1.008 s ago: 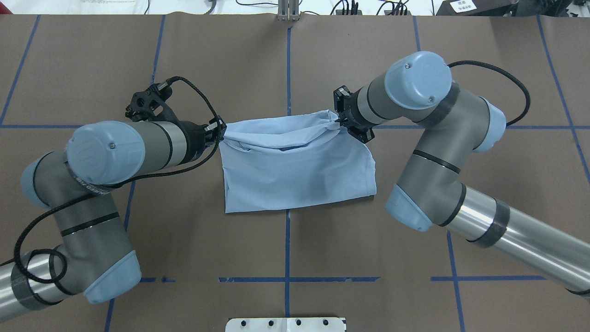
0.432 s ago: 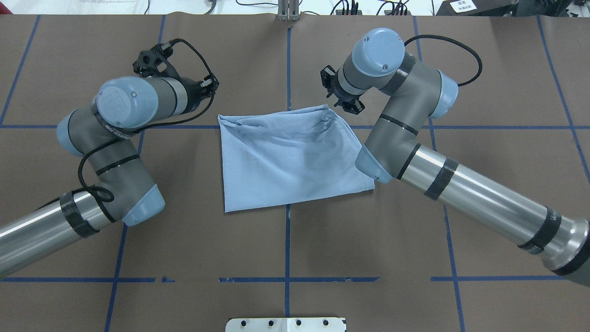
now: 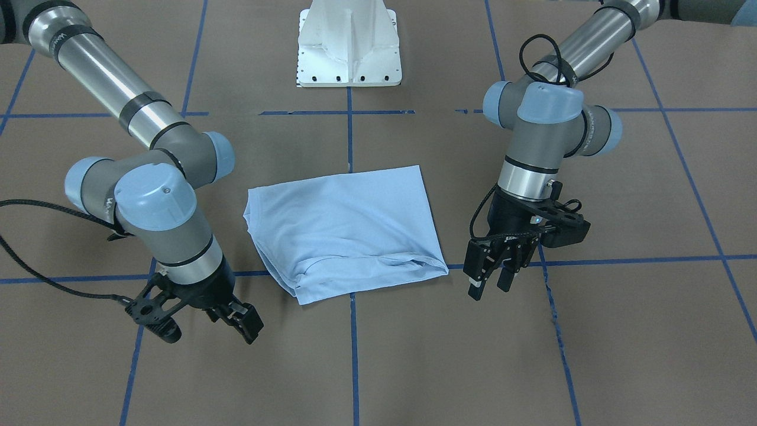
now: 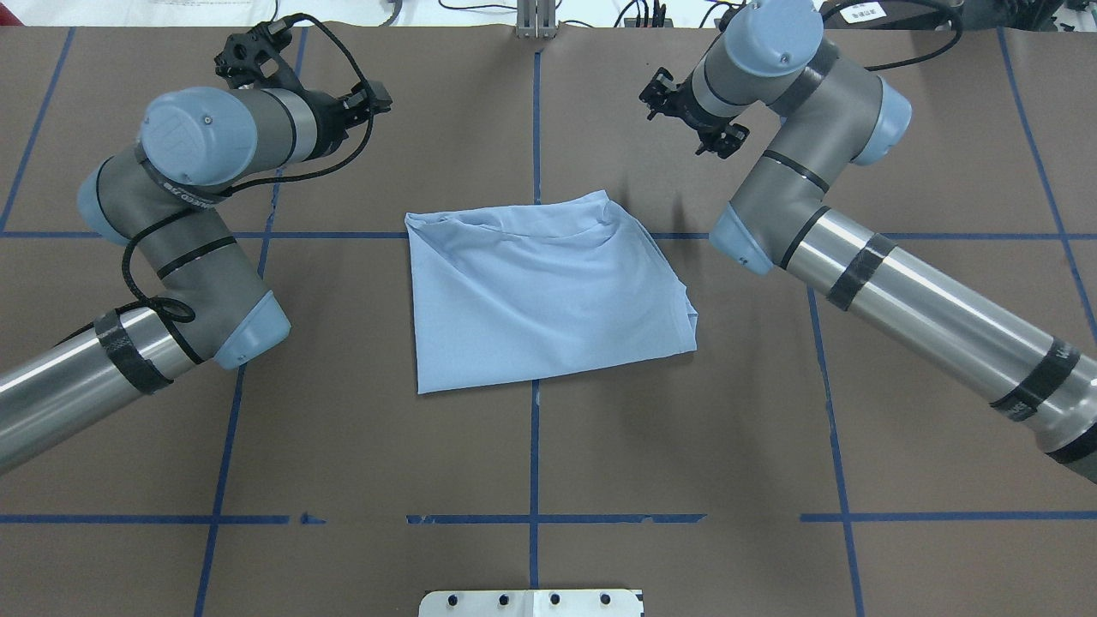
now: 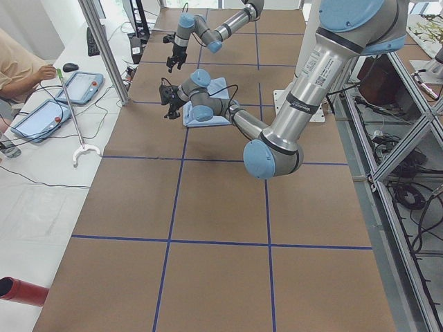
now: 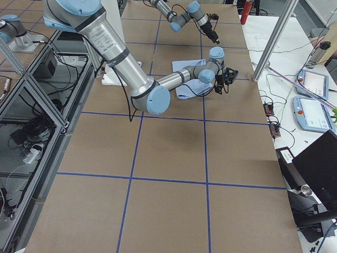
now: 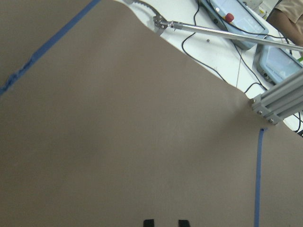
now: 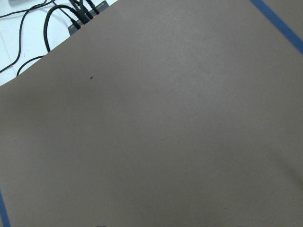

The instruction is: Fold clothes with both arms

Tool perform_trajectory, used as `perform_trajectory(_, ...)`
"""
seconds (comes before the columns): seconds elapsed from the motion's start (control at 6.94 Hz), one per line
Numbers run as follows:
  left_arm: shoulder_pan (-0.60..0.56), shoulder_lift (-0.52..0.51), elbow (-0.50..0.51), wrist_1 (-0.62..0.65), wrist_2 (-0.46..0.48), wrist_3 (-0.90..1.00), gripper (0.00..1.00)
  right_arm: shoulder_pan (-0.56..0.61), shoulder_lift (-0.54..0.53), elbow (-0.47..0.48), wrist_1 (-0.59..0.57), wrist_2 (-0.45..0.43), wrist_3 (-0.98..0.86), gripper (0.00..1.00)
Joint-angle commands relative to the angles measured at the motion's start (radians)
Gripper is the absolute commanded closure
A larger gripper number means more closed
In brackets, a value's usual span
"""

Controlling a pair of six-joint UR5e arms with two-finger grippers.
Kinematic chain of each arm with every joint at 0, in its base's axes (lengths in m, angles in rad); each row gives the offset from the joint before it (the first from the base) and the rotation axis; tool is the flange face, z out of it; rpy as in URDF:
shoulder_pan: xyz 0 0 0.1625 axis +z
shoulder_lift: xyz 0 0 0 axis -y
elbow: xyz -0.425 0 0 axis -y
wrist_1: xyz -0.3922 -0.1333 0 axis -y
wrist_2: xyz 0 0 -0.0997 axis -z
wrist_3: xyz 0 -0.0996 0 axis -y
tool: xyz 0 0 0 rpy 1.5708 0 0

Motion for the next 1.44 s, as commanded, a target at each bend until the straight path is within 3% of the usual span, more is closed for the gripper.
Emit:
perform_trajectory(0.0,-0.069,0.106,-0.103,0.0,-0.176,0.202,0.0,0.122,-0.094,0.058,-0.001,0.164,-0.089,0.0)
perform_trajectory(0.29,-0.284,0.257,-0.182,0.011,-0.465,0.571,0.0,0.355,-0.277,0.158,-0.055,0.343,-0.488,0.0)
perform_trajectory(0.43,-0.41,0.307,-0.178,0.029,-0.573,0.798,0.0,0.482,-0.352,0.177,-0.108,0.417,-0.759,0.0)
perform_trajectory(0.58,-0.519,0.366,-0.179,0.099,-0.611,1.041,0.0,0.585,-0.438,0.2,-0.165,0.456,-1.038,0.0)
perform_trajectory(0.86,-0.766,0.366,-0.172,0.499,-0.638,1.631,0.0,0.722,-0.558,0.224,-0.349,0.475,-1.471,0.0)
perform_trajectory(1.01,-0.796,0.368,-0.182,0.62,-0.69,1.675,0.0,0.735,-0.579,0.256,-0.444,0.475,-1.543,0.0)
perform_trajectory(1.15,-0.802,0.412,-0.196,0.688,-0.736,1.68,0.0,0.718,-0.692,0.416,-0.539,0.461,-1.547,0.0)
perform_trajectory(1.3,-0.799,0.535,-0.266,0.68,-0.77,1.676,0.0,0.702,-0.81,0.551,-0.57,0.449,-1.547,0.0)
